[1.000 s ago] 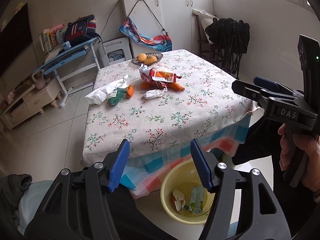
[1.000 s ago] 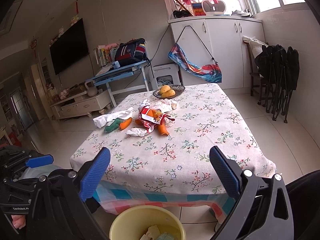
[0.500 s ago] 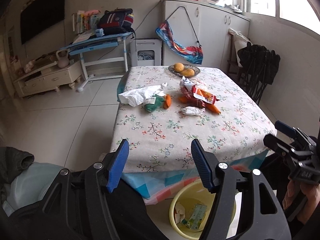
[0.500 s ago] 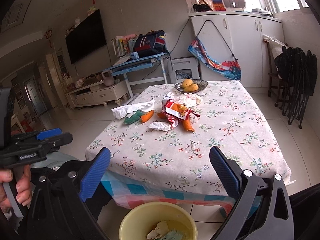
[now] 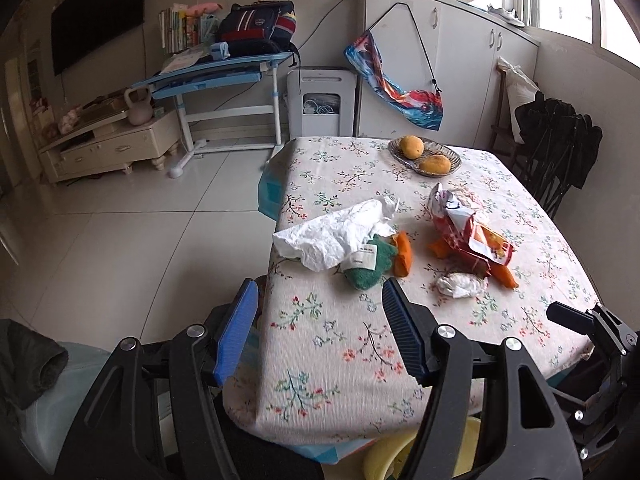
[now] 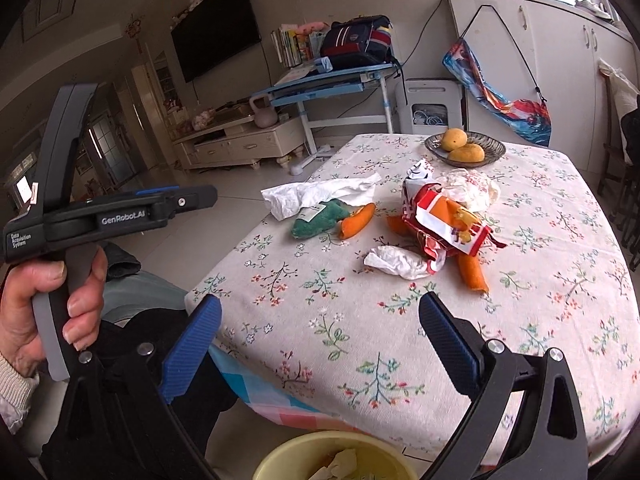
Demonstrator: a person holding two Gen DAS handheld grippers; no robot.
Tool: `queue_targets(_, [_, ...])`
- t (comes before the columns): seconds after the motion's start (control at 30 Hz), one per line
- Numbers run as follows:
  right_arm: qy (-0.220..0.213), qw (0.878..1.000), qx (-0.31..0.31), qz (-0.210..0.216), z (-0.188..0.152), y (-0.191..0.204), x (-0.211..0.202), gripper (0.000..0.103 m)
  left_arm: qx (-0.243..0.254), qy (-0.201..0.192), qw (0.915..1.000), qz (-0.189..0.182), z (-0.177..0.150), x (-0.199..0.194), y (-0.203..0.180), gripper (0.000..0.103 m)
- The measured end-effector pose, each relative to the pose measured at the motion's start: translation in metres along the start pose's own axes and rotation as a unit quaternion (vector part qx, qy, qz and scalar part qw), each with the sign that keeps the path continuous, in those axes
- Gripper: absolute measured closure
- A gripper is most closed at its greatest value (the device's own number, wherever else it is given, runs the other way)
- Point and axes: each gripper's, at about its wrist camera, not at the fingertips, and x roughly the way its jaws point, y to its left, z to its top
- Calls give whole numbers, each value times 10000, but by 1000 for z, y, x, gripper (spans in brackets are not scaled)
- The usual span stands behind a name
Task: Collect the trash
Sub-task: 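Move both tools back toward the trash on the table, then grasp a white tissue with the left tool while the right tool grasps the red-white snack wrapper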
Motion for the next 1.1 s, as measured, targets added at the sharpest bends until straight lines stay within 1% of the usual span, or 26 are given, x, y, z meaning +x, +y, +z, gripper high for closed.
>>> queue_targets(0.13, [-48,10000,55,-41,16,-11,12,8,241,158,9996,-68,19,38,-7,41])
queue_targets(0.23, [-66,9998,2,-202,29,-24,18,8,436,296,9986,-64,31,71,-15,41])
queue_targets(0.33, [-61,9990,-146,-415,44,-37,24,8,488,476,9976,-116,41,103,-19,41])
queue_targets(0.43, [66,9981,-205,-580,59,-53,37,8,548,608,9965,-146,50,130,-23,41])
queue_targets(0.53, [128,9978,-235,-606,70,-65,49,8,603,777,9950,-172,56,155,-26,41])
queue_targets(0.6, [134,9983,-327,-462,74,-64,53,8,638,961,9930,-268,58,171,-29,41])
queue_targets(0.63, [173,9984,-383,-381,75,-63,57,8,656,1035,9919,-333,57,176,-29,46])
queue_targets(0.67, [229,9983,-430,-328,75,-61,61,8,675,1113,9906,-411,57,182,-30,56])
queue_targets(0.7, [297,9979,-475,-321,74,-60,66,10,674,1178,9896,-486,57,186,-31,61])
queue_targets(0.73, [359,9976,-512,-300,73,-60,70,11,668,1241,9885,-553,57,189,-31,75])
queue_targets(0.77, [448,9972,-524,-283,72,-60,76,17,672,1302,9873,-614,58,193,-32,87])
queue_targets(0.8, [570,9968,-494,-267,71,-62,83,21,680,1306,9870,-650,59,194,-34,91])
queue_targets(0.83, [674,9964,-445,-253,70,-65,88,23,648,1311,9867,-706,60,193,-33,97])
queue_targets(0.93, [865,9942,-498,-388,67,-67,99,26,332,1138,9895,-823,64,184,-24,98])
queue_targets(0.97, [882,9936,-545,-446,66,-68,100,32,178,1050,9901,-913,66,178,-19,98])
queue_targets(1.03, [917,9929,-538,-530,66,-72,99,52,-85,864,9903,-1085,68,164,-8,98])
queue_targets(1.07, [920,9933,-477,-517,68,-76,97,56,-189,773,9903,-1139,68,157,-4,98])
queue_targets(1.1, [908,9939,-386,-491,68,-80,94,65,-286,689,9900,-1197,68,149,0,98])
